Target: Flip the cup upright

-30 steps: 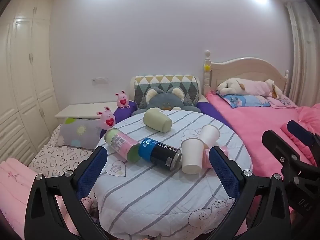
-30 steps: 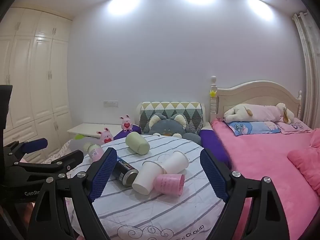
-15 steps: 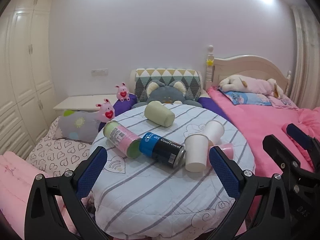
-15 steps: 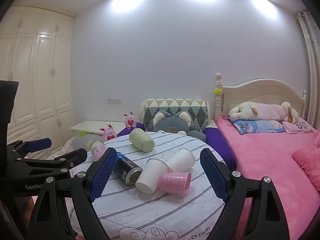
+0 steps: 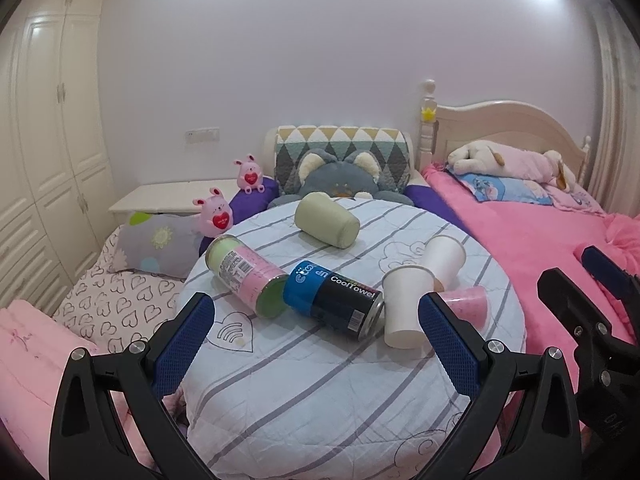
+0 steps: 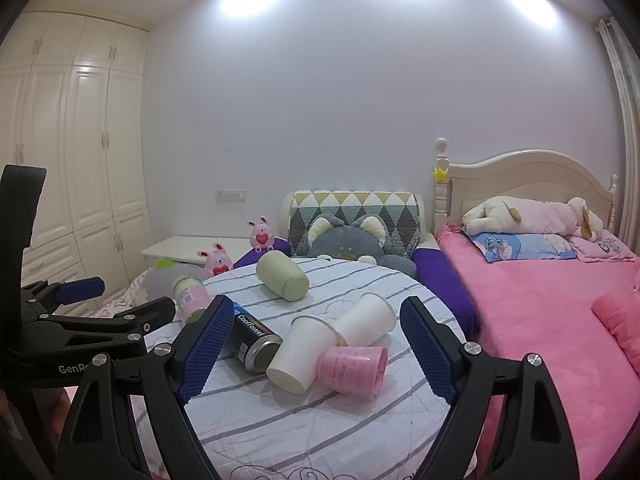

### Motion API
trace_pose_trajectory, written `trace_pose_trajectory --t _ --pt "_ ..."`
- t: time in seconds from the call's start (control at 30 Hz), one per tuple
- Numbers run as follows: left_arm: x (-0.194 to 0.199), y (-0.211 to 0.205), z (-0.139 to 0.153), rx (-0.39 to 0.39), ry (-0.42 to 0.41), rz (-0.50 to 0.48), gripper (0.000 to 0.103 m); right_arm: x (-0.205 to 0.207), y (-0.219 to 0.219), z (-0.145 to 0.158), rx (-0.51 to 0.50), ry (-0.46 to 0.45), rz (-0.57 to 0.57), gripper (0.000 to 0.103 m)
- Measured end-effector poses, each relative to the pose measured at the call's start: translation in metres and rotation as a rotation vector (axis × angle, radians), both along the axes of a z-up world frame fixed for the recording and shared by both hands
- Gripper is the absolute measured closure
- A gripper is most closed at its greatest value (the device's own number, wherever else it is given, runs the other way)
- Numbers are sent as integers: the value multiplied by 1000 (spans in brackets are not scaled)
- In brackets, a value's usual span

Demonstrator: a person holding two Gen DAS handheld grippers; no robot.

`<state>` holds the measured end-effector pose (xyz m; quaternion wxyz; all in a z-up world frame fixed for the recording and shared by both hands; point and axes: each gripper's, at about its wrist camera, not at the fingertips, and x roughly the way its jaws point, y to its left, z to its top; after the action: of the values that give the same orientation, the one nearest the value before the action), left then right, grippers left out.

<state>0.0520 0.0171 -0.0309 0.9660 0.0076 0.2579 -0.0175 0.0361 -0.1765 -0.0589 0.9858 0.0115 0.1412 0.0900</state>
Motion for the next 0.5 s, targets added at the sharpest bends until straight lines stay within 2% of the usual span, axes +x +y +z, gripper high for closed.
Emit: trace_pose_trajectory --t 0.5 --pt "20 -2 -7 -8 0 -7 0 18 -5 -10 8 27 -2 17"
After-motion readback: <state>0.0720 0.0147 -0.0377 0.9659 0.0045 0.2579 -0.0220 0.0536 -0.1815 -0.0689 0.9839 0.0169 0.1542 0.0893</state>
